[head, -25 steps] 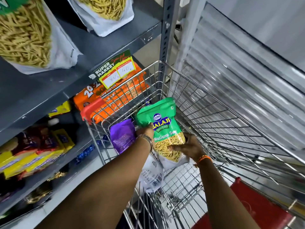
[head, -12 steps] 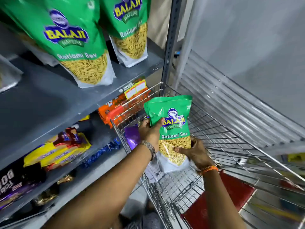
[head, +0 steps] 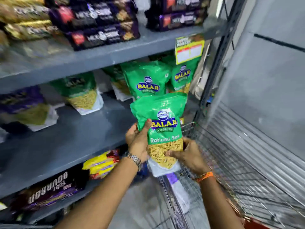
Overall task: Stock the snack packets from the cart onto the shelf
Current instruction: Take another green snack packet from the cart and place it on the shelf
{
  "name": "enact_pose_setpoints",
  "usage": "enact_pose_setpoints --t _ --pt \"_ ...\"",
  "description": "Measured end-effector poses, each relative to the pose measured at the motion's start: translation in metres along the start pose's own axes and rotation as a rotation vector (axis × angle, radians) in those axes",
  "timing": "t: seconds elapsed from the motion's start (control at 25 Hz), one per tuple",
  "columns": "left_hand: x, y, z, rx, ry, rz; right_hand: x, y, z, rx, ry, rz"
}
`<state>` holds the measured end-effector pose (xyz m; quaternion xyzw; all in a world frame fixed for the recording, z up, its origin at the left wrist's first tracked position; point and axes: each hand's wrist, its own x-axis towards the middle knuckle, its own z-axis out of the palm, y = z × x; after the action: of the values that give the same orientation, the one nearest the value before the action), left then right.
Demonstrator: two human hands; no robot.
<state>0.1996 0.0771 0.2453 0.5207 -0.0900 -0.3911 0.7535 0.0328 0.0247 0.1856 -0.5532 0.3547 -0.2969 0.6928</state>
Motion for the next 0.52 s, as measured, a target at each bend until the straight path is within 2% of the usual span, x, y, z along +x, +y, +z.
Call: enact_pose_setpoints --t 0.08,0.28,0.52 --pt "0.015 0.038 -0.014 0.031 0.026 0.091 0.026 -0.01 0.037 -0.024 -0.021 -0.049" --pt "0.047 0.106 -0.038 0.071 0.065 0.191 0.082 -0.036 0.105 -0.048 -0.068 -0.123" --pt "0.077 0.132 -0.059 0.062 0.068 0.255 0.123 -0.043 0.15 -0.173 0.0 -0.134"
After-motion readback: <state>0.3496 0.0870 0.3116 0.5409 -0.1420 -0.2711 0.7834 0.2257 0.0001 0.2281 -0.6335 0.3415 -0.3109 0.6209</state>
